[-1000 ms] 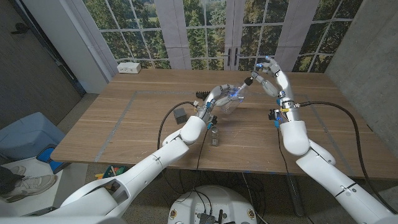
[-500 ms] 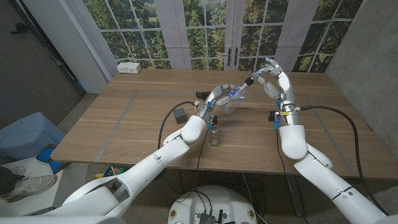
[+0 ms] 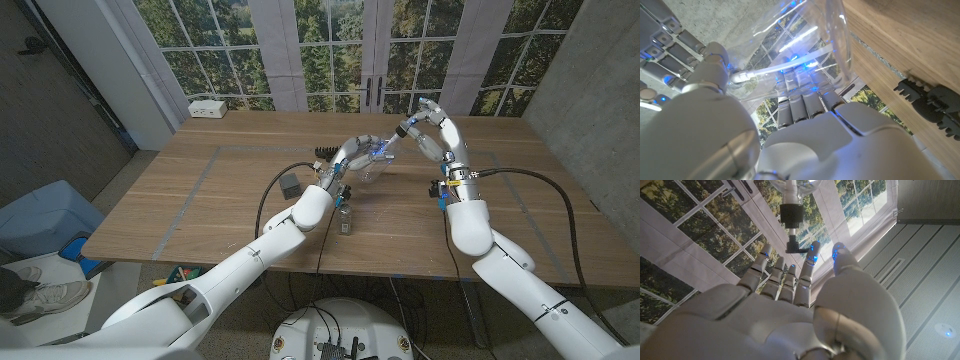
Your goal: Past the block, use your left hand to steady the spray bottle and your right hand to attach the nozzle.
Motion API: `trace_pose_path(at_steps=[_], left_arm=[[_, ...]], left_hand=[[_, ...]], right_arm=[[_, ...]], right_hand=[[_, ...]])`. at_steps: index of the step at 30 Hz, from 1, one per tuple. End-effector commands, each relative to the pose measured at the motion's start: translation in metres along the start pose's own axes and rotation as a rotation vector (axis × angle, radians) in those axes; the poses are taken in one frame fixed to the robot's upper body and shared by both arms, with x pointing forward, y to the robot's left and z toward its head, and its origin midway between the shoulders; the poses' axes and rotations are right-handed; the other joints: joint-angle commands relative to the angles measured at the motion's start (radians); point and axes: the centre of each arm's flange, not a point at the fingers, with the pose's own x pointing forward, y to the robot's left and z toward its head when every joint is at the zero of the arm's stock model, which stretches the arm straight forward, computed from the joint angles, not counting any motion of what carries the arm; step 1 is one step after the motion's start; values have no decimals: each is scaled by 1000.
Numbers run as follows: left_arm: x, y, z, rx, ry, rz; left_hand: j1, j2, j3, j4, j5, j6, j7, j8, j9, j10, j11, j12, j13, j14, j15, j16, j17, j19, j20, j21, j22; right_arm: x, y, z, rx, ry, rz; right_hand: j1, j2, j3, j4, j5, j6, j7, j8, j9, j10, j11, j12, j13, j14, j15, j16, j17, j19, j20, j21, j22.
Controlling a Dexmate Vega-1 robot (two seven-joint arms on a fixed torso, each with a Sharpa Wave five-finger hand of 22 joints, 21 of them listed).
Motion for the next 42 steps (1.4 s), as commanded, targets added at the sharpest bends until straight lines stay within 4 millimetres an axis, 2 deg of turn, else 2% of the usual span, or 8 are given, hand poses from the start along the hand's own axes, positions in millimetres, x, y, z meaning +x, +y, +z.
trace_pose_path(at_steps=[1,4,13,21,29,35,38,42], left_arm=[[-2,-2,0,6,11,-5],[-4,-1,1,6,8,-2],[-6,0,4,7,2,0],[-7,-2,5,12,-1,8],[-8,-2,7,4,-6,28],[-7,-2,6,1,-7,24],[-7,-3,6,2,-9,21],[-7,-2,7,1,-16,30]], left_hand=[[95,269,184,176,7,132,-128,147,4,246,-214,-2,2,6,-159,-3,0,-4,-23,8,3],[94,269,184,177,7,132,-129,148,5,245,-214,-3,1,6,-158,-4,-1,-5,-23,9,3],[92,268,183,178,7,131,-129,149,3,247,-216,-5,2,5,-158,-5,-1,-6,-23,13,3],[89,266,182,181,9,131,-137,152,4,250,-216,-8,-1,6,-157,-6,-1,-9,-23,15,2],[78,257,176,191,16,139,-161,164,14,256,-219,-10,-3,9,-157,-8,-4,-10,-31,18,1],[73,255,173,195,21,145,-154,171,20,258,-220,-9,0,13,-158,-8,-5,-9,-35,20,0],[72,254,172,196,23,144,-153,172,22,259,-220,-9,1,14,-158,-8,-5,-9,-34,20,0],[71,254,171,198,26,143,-154,174,24,260,-220,-9,2,15,-158,-8,-6,-9,-35,21,-1]], right_arm=[[7,1,-1,-9,11,28],[8,1,-1,-16,21,29],[10,-5,-10,-12,77,38],[10,-6,-11,-20,90,45],[11,-11,-15,-10,123,44],[12,-12,-17,5,161,50],[14,-14,-17,2,189,75],[14,-15,-19,11,189,71]], right_hand=[[-3,4,1,-1,4,-32,-1,-25,-18,-3,-2,-4,2,-3,-32,-4,-1,-1,4,10,3],[-8,4,0,0,5,-69,7,-60,-43,-4,0,-4,2,-3,-31,-4,-3,-1,4,12,3],[-39,0,-11,9,5,-124,27,-123,-90,-20,15,-9,1,-13,-13,-9,-5,-10,17,10,3],[-53,-1,-16,13,5,-123,27,-139,-108,-25,20,-9,0,-16,-5,-11,-5,-13,24,9,3],[-61,0,-18,14,5,-129,33,-152,-120,-27,23,-9,-1,-17,-4,-10,-4,-13,25,10,3],[-90,1,-26,24,6,-155,50,-183,-141,-42,35,-12,-1,-23,13,-15,-6,-15,37,10,3],[-112,-1,-31,27,11,-185,40,-213,-157,-62,45,-17,-3,-36,31,-23,-9,-18,48,9,3],[-129,7,-31,33,18,-178,46,-224,-171,-80,48,-22,-5,-47,46,-28,-8,-27,60,5,3]])
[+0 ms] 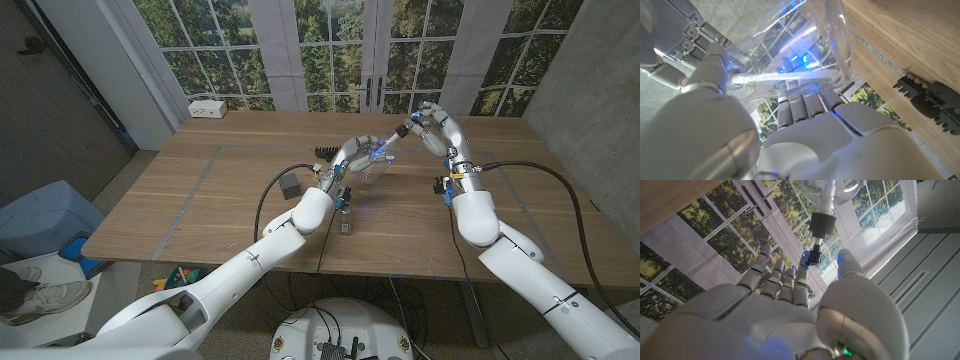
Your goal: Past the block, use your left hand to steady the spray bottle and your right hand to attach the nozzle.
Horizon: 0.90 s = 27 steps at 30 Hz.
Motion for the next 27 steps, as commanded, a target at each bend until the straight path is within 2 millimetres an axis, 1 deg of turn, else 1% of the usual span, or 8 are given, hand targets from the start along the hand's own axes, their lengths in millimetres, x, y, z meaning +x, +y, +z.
trace_pose_path(at_steps=[1,4,10,11,14,15,19,27], left_arm=[[0,0,1,-2,-11,9],[0,1,1,-3,-10,12],[0,2,0,-4,-10,13],[0,1,0,-5,-11,14],[1,2,0,-4,-11,12],[1,2,-1,-4,-10,13],[2,2,-1,-2,-9,11],[3,3,-2,1,-8,9]], left_hand=[[71,254,183,186,10,154,-146,175,24,259,-220,9,2,18,-156,-4,-1,-2,-31,9,-1],[71,253,183,186,12,152,-147,176,26,259,-220,9,2,18,-156,-4,-1,-2,-31,10,-1],[70,253,182,187,15,151,-146,178,28,259,-220,8,2,19,-156,-5,-2,-1,-31,11,-2],[70,253,182,187,16,151,-147,179,29,259,-220,8,3,19,-156,-5,-2,-2,-31,11,-2],[69,253,181,187,17,150,-147,180,31,260,-220,8,4,20,-156,-5,-2,-2,-32,11,-2],[69,253,181,188,18,150,-147,180,31,260,-220,8,3,20,-156,-5,-2,-2,-31,11,-2],[69,253,181,188,20,152,-145,182,33,259,-221,7,4,19,-156,-6,-3,-3,-32,11,-2],[69,253,180,188,24,150,-144,185,37,260,-220,7,5,20,-157,-7,-3,-2,-33,13,-3]], right_arm=[[2,-4,-4,18,44,11],[0,-4,-4,20,21,-8],[-3,-4,-5,17,8,-37],[-4,-5,-6,23,7,-56],[-6,-8,-9,46,12,-67],[-7,-9,-10,61,2,-80],[-11,-10,-12,82,-34,-111],[-11,-9,-12,116,-91,-112]], right_hand=[[-23,2,-5,6,10,10,14,-8,-12,-12,2,-6,1,-4,16,-7,1,-1,14,-2,3],[-43,5,-8,9,15,59,31,-2,-23,-8,10,0,1,3,18,-6,1,2,15,-1,3],[-54,4,-10,7,19,76,38,-4,-31,6,9,7,2,16,16,-2,1,8,21,1,3],[-70,1,-15,10,20,49,45,-21,-37,2,11,7,2,15,17,-3,1,8,23,1,3],[-97,-7,-25,17,17,59,53,-26,-44,14,18,13,3,23,20,0,1,9,26,1,3],[-129,-10,-36,29,12,75,57,-27,-50,17,21,15,4,27,25,1,2,10,28,1,3],[-187,-8,-52,44,4,159,75,-1,-49,59,29,31,6,54,23,10,4,18,31,4,4],[-232,16,-52,37,4,331,102,84,-18,143,28,57,12,95,-1,25,7,32,22,9,5]])
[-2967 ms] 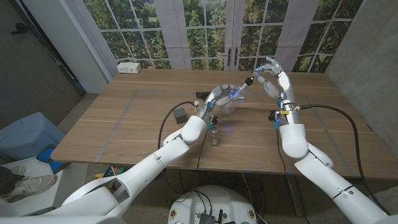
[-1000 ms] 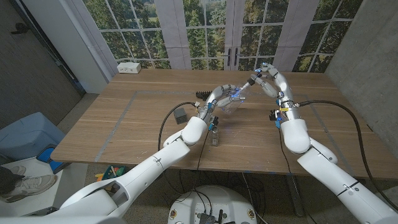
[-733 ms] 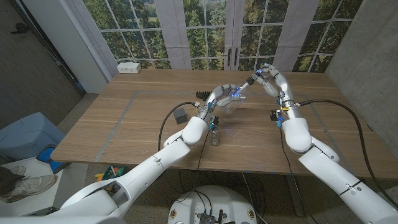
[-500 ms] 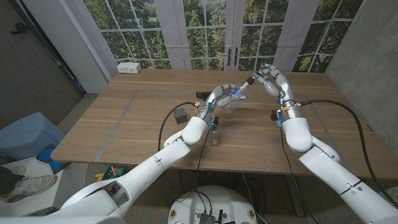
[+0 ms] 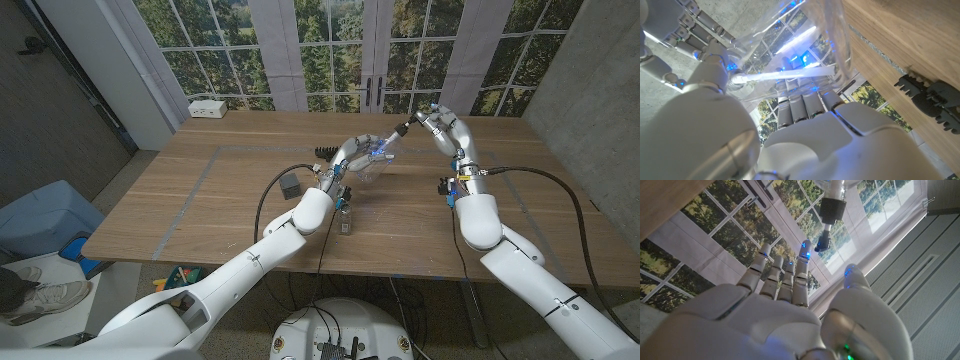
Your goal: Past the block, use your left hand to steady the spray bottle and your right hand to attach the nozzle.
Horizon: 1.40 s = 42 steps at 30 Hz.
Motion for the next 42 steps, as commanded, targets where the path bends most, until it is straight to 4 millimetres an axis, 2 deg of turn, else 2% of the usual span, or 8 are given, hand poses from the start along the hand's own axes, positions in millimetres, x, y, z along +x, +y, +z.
trace_pose_path(at_steps=[1,8,12,20,21,24,27,42], left_arm=[[3,1,-1,3,2,-3],[3,2,-2,2,5,-2],[4,2,-3,7,12,-1],[4,3,-7,13,26,-11],[4,3,-7,15,24,-13],[4,3,-6,19,19,-20],[4,2,-7,23,20,-25],[1,8,-9,19,15,-17]], left_hand=[[69,252,181,187,7,150,-145,185,37,260,-221,2,6,19,-157,0,1,-2,-33,5,2],[69,253,181,187,10,151,-145,186,36,260,-221,1,5,19,-157,-1,1,-2,-34,6,2],[69,252,180,187,12,150,-145,185,36,260,-220,1,5,19,-157,-2,1,-2,-34,7,2],[69,252,179,187,15,149,-147,187,37,259,-220,-2,5,18,-157,-3,0,-4,-33,8,2],[69,252,179,187,16,150,-147,188,38,260,-220,-2,5,18,-157,-3,0,-4,-33,8,2],[68,250,178,187,17,151,-152,188,37,260,-220,-2,6,17,-156,-4,-1,-4,-34,8,1],[67,249,177,187,19,150,-152,188,37,260,-220,-2,6,15,-156,-5,-1,-5,-33,8,1],[66,248,175,189,25,151,-154,190,37,262,-221,-4,6,14,-157,-6,-1,-6,-33,9,1]], right_arm=[[-4,-1,-2,57,-79,-27],[2,1,2,83,-98,72],[3,1,4,120,-110,89],[6,5,14,134,-132,136],[8,6,14,128,-130,145],[12,7,15,111,-104,173],[16,9,14,104,-85,192],[30,14,10,80,-36,202]], right_hand=[[-15,15,4,-8,1,78,8,42,20,32,-6,11,6,23,-10,12,5,5,-5,10,3],[94,40,85,-90,57,113,-7,79,45,59,-23,11,11,25,-39,-8,-18,-1,-25,10,2],[125,34,114,-98,81,100,-16,66,32,61,-22,8,12,11,-41,-23,-29,-4,-32,8,1],[253,-19,222,-109,171,66,-53,61,44,18,-42,-21,14,3,-50,-54,-56,-2,-41,1,-8],[266,-29,235,-108,184,52,-59,57,45,11,-43,-25,14,2,-48,-57,-58,-1,-41,-1,-9],[297,-82,296,-95,260,-68,-70,-20,6,-32,-33,-48,12,-14,-32,-75,-66,-10,-38,-14,-10],[294,-100,317,-91,292,-127,-70,-62,-13,-46,-31,-53,10,-22,-22,-81,-67,-9,-30,-17,-10],[275,-114,336,-82,323,-155,-69,-95,-33,-74,-25,-59,6,-34,-9,-87,-66,-15,-23,-23,-8]])
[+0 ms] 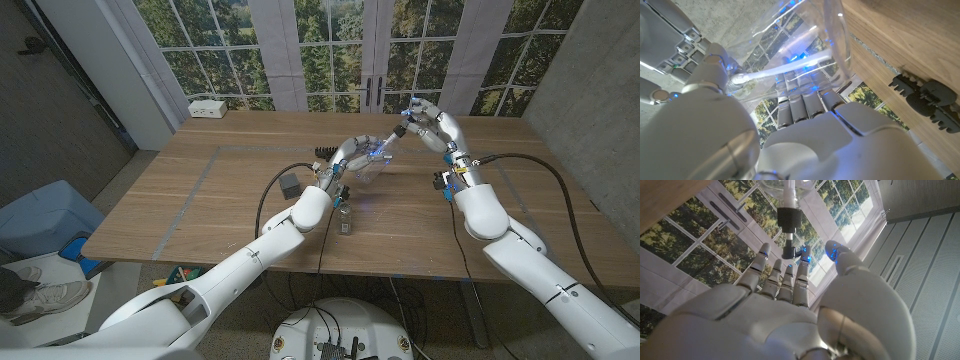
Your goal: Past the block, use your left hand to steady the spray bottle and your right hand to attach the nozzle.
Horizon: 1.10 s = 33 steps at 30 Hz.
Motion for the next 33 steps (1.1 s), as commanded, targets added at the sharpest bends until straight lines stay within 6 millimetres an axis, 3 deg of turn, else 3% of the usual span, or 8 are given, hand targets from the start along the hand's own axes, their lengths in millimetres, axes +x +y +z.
trace_pose_path(at_steps=[1,6,10,14,22,30,33], left_arm=[[-2,4,-2,0,-9,2],[-2,5,-1,-2,-19,5],[-2,6,-1,-2,-25,6],[-2,6,0,-3,-29,9],[-3,7,0,-5,-34,18],[-3,6,2,-5,-38,20],[-2,5,2,-6,-38,20]], left_hand=[[66,248,180,183,6,150,-153,190,23,255,-221,3,6,5,-155,-6,3,-6,-32,9,1],[65,248,179,184,8,149,-154,190,23,255,-221,2,6,5,-155,-7,3,-7,-33,10,0],[65,247,179,184,10,150,-154,191,24,255,-221,2,7,5,-155,-7,3,-7,-33,10,0],[64,247,178,185,12,150,-152,191,23,255,-221,1,7,5,-155,-7,3,-7,-33,11,0],[64,247,177,185,15,153,-152,191,20,256,-221,0,8,5,-155,-7,3,-7,-34,12,0],[65,247,176,185,19,149,-153,192,22,256,-221,-1,8,6,-156,-7,3,-7,-34,12,0],[65,247,175,185,20,150,-154,192,21,256,-221,-1,9,6,-156,-7,3,-7,-34,13,0]], right_arm=[[11,2,-2,-12,40,8],[12,-1,-5,-1,64,-10],[12,-3,-8,4,81,-26],[11,-4,-11,14,92,-40],[3,-6,-15,39,74,-87],[-6,-12,-21,77,60,-128],[-9,-13,-21,76,52,-140]], right_hand=[[-2,-5,12,-1,11,-22,-4,-13,-4,-9,6,-3,-1,0,2,-5,1,0,2,-4,4],[-13,-9,21,1,24,-64,8,-42,-14,-24,11,-6,-3,-6,9,-8,2,0,6,-6,5],[-20,-12,25,3,30,-67,14,-49,-18,-37,16,-8,-4,-14,21,-11,2,1,10,-6,5],[-36,-15,29,8,39,-37,34,-41,-18,-45,20,-7,-3,-17,31,-12,4,11,19,-3,6],[-65,-13,49,12,65,54,67,-1,-3,-12,40,10,0,2,37,-2,10,41,21,7,7],[-91,-13,60,17,81,91,100,23,13,24,62,24,4,27,43,9,15,70,16,16,7],[-100,-14,61,19,84,94,100,26,18,30,62,25,6,31,43,10,17,73,17,16,7]])
